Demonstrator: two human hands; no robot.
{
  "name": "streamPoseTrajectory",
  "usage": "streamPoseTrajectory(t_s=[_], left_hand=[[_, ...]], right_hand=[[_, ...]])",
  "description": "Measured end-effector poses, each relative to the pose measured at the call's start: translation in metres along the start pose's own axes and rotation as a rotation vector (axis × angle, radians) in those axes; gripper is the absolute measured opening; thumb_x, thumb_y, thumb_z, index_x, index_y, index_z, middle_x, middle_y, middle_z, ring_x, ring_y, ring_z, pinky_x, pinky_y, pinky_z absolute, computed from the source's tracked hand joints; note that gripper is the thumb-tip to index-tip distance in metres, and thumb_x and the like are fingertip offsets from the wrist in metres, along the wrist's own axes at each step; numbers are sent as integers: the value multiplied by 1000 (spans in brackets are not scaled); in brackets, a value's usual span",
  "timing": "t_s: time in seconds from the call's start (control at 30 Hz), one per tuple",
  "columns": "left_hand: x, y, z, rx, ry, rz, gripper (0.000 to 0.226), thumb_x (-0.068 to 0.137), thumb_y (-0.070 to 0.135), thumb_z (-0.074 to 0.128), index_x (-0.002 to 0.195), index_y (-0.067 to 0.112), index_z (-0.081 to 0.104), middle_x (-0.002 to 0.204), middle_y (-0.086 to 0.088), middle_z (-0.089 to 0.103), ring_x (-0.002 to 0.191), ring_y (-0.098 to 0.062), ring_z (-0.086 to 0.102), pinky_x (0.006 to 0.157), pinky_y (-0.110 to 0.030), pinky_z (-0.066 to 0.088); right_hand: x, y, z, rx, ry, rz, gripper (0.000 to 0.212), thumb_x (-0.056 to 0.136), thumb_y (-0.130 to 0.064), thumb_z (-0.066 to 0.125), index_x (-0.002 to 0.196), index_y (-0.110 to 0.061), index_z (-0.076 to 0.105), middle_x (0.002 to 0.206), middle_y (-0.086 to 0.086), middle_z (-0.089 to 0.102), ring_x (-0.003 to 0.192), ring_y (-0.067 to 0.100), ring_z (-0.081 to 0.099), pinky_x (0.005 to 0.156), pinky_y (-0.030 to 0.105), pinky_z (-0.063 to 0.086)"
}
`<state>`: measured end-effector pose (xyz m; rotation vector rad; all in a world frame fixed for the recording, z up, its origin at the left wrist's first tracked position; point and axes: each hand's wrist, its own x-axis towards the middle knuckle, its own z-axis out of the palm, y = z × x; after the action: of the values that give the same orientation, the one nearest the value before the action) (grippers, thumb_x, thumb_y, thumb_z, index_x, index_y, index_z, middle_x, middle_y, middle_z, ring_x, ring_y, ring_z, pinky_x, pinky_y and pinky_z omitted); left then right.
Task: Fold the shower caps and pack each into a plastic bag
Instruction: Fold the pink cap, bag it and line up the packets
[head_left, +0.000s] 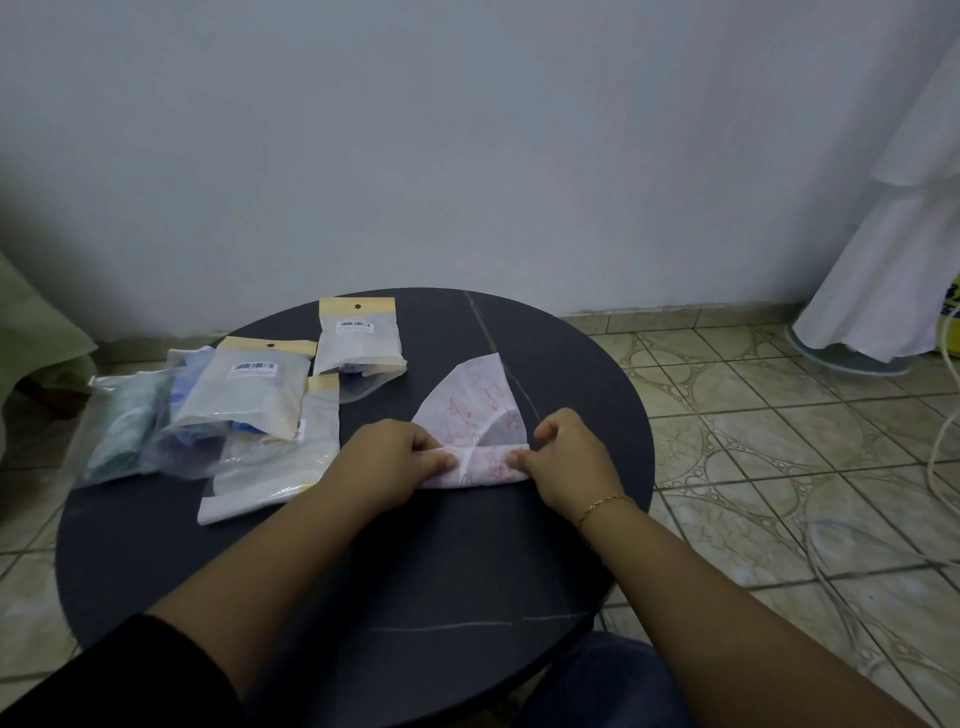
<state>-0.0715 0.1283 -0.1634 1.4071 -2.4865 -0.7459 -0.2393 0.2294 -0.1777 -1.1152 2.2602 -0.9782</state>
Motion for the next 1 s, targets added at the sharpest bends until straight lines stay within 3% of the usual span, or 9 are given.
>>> streamPoseTrajectory(t_s=[0.1,0.2,0.33,0.47,0.53,0.67,0.77,0.87,1.0], left_hand=[[-2,6,2,121,36,29,29,84,41,65,110,28,62,109,8,58,102,-13,54,86,-28,45],[-3,10,3,279,142,242,27,86,35,63,113,31,61,121,9,54,110,-12,48,94,-29,41],[-3,14,4,337,33,334,27,94,30,49,116,34,63,122,14,58,112,-8,51,95,-28,43],[-9,11,2,315,-2,318,39,86,47,56,124,35,58,123,17,56,111,-6,52,94,-27,44],[-11,10,3,319,-16,312,50,80,55,62,126,35,54,123,17,55,113,-6,51,93,-26,43],[-13,10,4,324,21,349,40,84,47,60,122,35,57,123,15,56,111,-7,52,93,-28,44],[-19,12,2,373,54,410,36,80,49,59,113,36,61,114,16,57,104,-5,53,85,-27,48],[-21,15,0,430,57,484,38,75,56,57,104,33,68,108,17,56,99,-3,48,78,-20,44],[-20,17,-4,291,-30,374,68,61,71,36,95,25,73,107,17,56,91,-1,53,79,-23,49]], right_hand=[[1,-1,3,-59,-6,-8,26,82,-38,68,83,-30,44,89,-4,55,89,18,54,79,35,48],[-1,-4,6,-186,-4,-97,8,88,-37,61,93,-32,57,100,-3,57,102,19,50,89,37,47],[-6,-6,1,-373,2,-178,24,94,-40,49,111,-35,65,111,0,52,110,21,43,91,34,42],[-8,-5,0,-483,-28,-213,31,97,-41,38,112,-35,64,113,2,50,109,22,42,90,34,38],[-10,-4,-3,-476,-64,-222,34,94,-49,40,119,-38,59,117,0,48,113,21,39,93,34,34],[-16,-1,-6,-529,-94,-282,47,87,-55,50,130,-36,51,120,-5,44,115,17,34,97,31,30],[-22,-3,-7,-575,-61,-403,40,89,-50,48,124,-32,57,119,-7,46,114,15,36,96,32,33],[-26,-4,-12,-577,-135,-464,35,91,-48,44,114,-31,64,112,-9,51,108,13,39,91,31,34],[-25,-2,-17,-407,-204,-383,33,91,-51,45,74,-27,61,91,-8,54,99,12,40,86,31,36]])
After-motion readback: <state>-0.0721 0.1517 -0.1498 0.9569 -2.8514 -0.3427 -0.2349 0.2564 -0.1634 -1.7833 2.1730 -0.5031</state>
